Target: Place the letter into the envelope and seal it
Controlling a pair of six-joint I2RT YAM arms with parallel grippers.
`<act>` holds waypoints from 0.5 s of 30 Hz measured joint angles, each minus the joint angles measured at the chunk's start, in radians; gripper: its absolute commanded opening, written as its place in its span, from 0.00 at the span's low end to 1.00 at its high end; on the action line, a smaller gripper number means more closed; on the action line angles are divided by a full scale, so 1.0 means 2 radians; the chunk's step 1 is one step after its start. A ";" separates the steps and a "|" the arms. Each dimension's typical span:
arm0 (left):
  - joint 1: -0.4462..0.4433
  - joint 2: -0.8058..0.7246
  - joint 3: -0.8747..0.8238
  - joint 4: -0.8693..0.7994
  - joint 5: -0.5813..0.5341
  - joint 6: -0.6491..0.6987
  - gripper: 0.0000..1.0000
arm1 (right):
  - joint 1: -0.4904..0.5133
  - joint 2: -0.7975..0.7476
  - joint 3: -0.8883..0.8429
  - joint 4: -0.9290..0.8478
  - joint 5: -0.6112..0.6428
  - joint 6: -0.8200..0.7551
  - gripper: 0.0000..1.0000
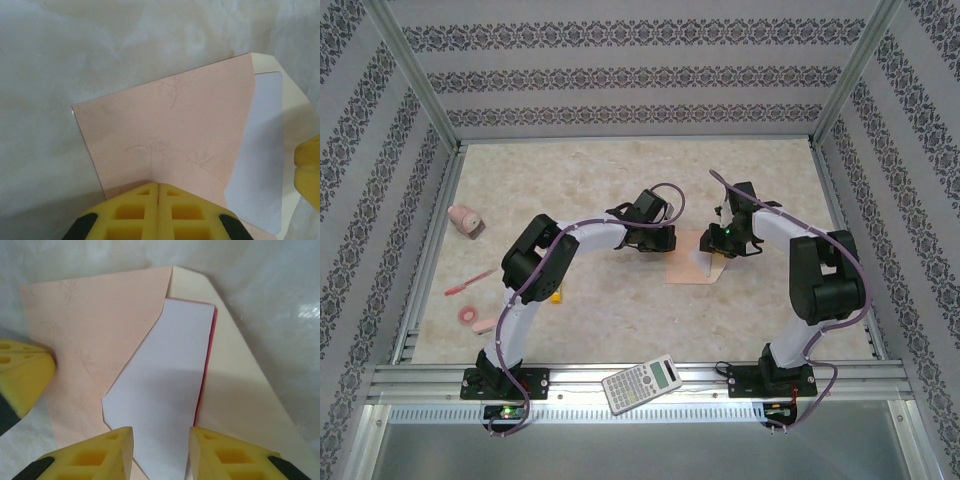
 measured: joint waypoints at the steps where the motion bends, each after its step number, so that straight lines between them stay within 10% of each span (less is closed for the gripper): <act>1: 0.000 0.000 0.000 0.000 0.000 0.001 0.00 | 0.000 0.003 0.002 0.000 0.003 0.002 0.35; 15: 0.000 0.000 0.000 0.000 0.000 0.006 0.00 | 0.000 0.024 0.013 -0.006 0.017 0.005 0.32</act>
